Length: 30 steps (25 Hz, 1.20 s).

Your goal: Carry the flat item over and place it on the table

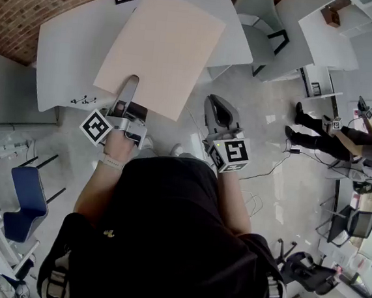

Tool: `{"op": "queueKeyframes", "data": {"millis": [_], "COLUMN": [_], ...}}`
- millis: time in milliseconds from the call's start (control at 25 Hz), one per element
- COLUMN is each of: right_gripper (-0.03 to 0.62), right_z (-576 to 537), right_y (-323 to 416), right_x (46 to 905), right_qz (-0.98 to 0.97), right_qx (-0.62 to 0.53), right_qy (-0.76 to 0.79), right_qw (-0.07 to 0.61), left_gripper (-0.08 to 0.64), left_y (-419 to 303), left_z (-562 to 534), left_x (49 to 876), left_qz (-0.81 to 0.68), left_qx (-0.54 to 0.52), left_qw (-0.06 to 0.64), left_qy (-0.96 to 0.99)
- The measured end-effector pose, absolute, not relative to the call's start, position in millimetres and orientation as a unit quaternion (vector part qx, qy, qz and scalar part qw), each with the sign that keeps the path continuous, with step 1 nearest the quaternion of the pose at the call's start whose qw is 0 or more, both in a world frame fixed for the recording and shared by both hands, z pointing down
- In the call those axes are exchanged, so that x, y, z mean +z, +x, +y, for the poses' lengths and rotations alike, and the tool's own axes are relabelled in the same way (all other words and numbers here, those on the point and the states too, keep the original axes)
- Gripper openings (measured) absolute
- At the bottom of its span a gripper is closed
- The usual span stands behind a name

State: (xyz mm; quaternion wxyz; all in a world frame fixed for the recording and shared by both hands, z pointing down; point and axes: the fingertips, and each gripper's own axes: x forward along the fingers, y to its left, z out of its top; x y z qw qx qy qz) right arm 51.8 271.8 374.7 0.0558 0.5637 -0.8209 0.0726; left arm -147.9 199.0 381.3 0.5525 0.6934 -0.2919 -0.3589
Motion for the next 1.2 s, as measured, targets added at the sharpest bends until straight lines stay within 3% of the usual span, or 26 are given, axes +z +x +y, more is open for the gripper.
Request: {"op": "queueKeyframes", "data": {"millis": [600,1200], "right_gripper": [0.043,0.043], "right_z": [231,138], "right_y": [-26,31], "right_x": [389,416], "right_qz": [-0.813,-0.818], "right_qx": [0.095,0.127], "right_qy": [0.573,0.56], "right_qw": [0.044,0.048], "left_gripper": [0.281,0.281], "left_y": [-246,-199], "left_z": [161,79], "left_x": [423,469], "left_qz": [-0.308,-0.355], "left_qx": [-0.374,-0.369], "left_qw": [0.58,0.604], "left_qy": [0.655,0.611]}}
